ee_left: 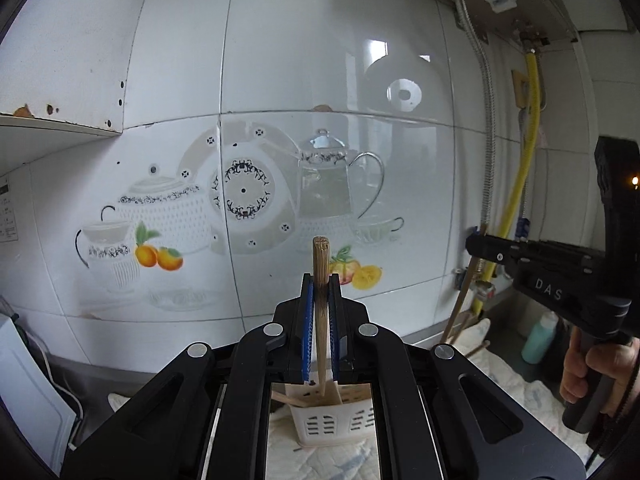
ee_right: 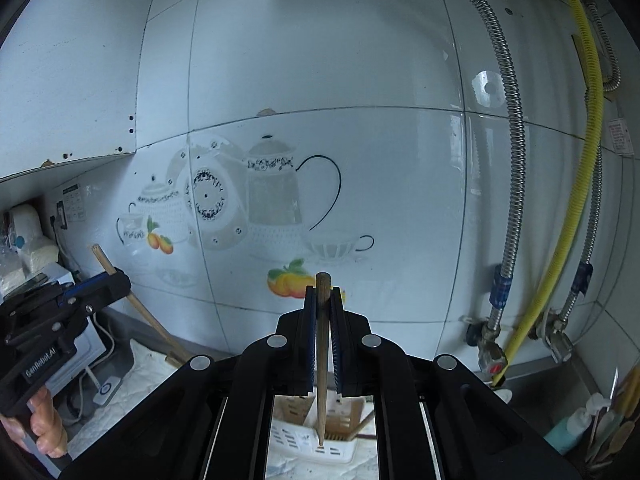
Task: Organize utensils
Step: 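Insert both chopsticks into the holder and open both grippers, then withdraw both open grippers back over the last chopsticks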
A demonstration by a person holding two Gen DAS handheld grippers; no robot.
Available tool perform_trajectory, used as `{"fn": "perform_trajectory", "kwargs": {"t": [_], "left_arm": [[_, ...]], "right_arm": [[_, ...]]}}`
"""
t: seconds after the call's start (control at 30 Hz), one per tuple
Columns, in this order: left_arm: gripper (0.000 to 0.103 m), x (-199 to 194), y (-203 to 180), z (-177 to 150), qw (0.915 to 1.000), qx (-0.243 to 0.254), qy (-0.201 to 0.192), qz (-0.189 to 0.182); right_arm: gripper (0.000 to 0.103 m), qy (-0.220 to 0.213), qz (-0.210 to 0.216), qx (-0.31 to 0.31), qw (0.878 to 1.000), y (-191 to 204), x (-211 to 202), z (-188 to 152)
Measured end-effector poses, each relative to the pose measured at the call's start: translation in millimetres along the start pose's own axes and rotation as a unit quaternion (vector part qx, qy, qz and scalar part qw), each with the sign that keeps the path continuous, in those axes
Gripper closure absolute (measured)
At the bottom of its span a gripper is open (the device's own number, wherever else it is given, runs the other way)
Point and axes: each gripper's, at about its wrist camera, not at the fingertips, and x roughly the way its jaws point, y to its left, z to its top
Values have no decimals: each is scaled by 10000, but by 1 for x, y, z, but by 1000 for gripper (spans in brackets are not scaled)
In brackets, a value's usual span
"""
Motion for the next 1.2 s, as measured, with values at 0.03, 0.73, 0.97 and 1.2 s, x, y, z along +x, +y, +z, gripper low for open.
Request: {"fn": "perform_trajectory", "kwargs": {"t": [0.03,0.73,0.97,1.2], "left_arm": [[98,4,0,-1,10000,9,8,19],[97,71,19,-42,9959,-411,807,-27],[94,68,20,-44,9951,-427,896,25],[88,40,22,-43,9948,-518,882,12]], "right_arm": [[96,2,2,-1,10000,-1,5,1],[96,646,-9,125,9978,-19,60,-32],[91,685,19,157,9975,-18,54,-35],[84,535,20,122,9985,-14,10,-27]]}}
